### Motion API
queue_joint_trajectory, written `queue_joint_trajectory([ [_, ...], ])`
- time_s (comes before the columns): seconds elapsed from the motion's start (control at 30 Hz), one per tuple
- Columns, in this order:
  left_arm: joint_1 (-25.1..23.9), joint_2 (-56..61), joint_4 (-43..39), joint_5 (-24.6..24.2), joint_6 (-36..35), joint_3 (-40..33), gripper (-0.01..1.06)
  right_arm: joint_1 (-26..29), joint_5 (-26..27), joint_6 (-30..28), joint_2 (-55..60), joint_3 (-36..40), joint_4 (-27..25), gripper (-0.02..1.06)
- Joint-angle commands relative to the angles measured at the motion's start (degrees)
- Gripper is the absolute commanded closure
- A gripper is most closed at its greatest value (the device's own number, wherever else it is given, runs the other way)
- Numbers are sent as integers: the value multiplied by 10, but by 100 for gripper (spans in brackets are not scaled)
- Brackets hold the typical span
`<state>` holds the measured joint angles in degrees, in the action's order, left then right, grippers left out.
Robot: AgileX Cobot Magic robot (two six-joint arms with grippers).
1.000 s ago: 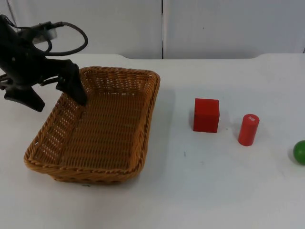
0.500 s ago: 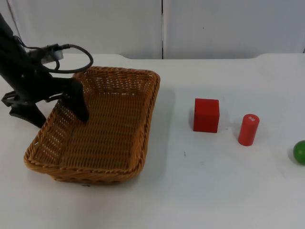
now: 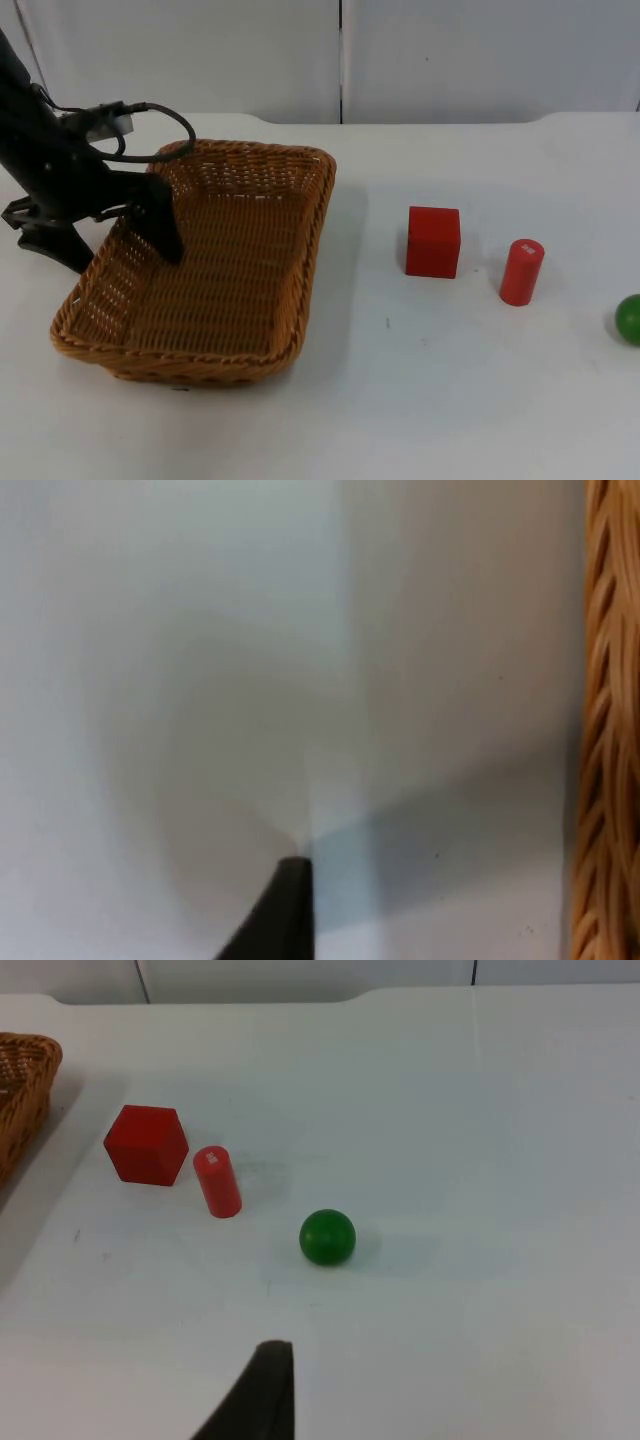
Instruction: Pick up the basket with the left hand and place the object to the left of the red cylinder into the basket with the right hand.
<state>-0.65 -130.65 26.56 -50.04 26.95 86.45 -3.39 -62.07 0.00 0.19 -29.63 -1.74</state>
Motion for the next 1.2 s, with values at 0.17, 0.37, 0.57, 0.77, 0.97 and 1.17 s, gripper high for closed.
queue_joint_trajectory([
  [0.17,1,-3,-2,-6,-18,2,38,3,2,0,-2,1,4,-1],
  [0.37,1,-3,6,-12,-18,2,68,3,2,0,-2,1,4,-1],
  [0.57,1,-3,31,-22,-18,2,92,3,2,0,-2,1,4,-1],
  [0.77,1,-2,56,-46,-18,2,105,3,2,0,-2,1,4,-1],
  [0.97,1,11,75,-71,-18,2,105,3,2,0,-2,1,4,-1],
  [1.17,1,40,99,-111,-18,1,105,3,2,-6,-2,1,1,-1],
])
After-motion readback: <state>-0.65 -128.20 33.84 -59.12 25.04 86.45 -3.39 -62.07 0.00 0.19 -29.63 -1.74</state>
